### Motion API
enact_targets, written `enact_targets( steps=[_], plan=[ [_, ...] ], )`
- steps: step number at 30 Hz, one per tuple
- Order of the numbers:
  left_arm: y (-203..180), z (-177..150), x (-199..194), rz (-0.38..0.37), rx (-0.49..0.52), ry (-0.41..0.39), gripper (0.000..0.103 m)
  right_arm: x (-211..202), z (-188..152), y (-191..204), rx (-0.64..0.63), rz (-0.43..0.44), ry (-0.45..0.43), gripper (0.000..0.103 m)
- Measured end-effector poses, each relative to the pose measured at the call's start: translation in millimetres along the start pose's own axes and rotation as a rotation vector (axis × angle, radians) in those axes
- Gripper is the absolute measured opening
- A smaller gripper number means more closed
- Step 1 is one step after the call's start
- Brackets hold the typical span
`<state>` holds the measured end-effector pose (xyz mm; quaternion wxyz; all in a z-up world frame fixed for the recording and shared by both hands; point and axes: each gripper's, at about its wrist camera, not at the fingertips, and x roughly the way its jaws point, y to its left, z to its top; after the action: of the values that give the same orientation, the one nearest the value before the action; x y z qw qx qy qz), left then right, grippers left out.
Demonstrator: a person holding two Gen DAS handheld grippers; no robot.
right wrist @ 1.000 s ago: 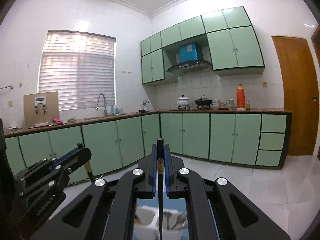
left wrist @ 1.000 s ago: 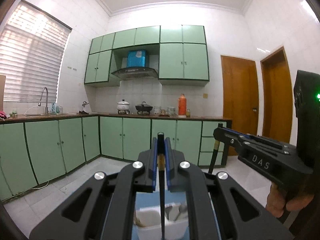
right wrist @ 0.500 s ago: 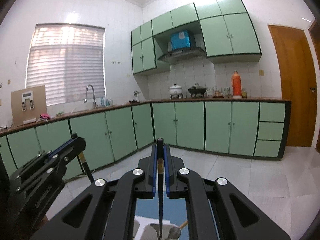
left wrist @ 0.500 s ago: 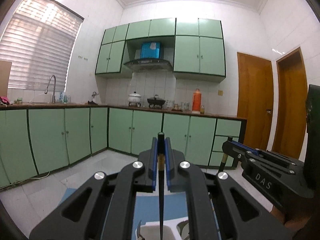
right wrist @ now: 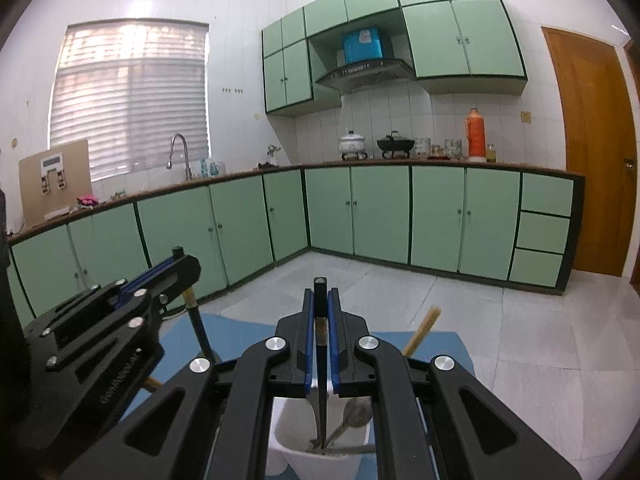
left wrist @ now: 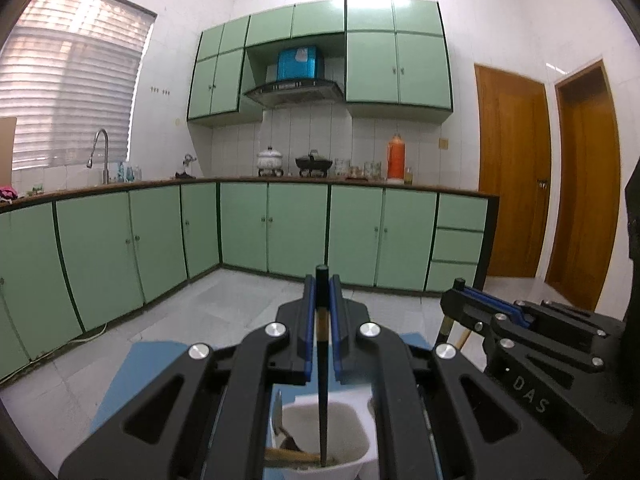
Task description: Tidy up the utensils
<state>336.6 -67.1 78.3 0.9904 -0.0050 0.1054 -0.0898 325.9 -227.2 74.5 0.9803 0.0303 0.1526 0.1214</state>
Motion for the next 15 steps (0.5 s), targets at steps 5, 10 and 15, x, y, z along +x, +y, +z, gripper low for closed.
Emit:
enact_targets(
  steps=[5, 10, 15],
  plan=[
    [5.8, -11.4, 1.5, 0.012, 0.011, 0.028, 0.007, -2.1, -6.5, -1.4, 0.000, -0.003, 0.007, 0.007],
    [8.9, -11.7, -7.1, -0.007, -0.010, 0.028, 0.026, -11.8, -4.7, -2.3, -0.005, -0.001, -0.005, 0.017],
    [13.5, -5.5, -18.6, -0.012, -0.030, 0.003, 0.040, -28.0, 3.2, -10.1, 0.006, -0.013, -0.047, 0.029]
  ],
)
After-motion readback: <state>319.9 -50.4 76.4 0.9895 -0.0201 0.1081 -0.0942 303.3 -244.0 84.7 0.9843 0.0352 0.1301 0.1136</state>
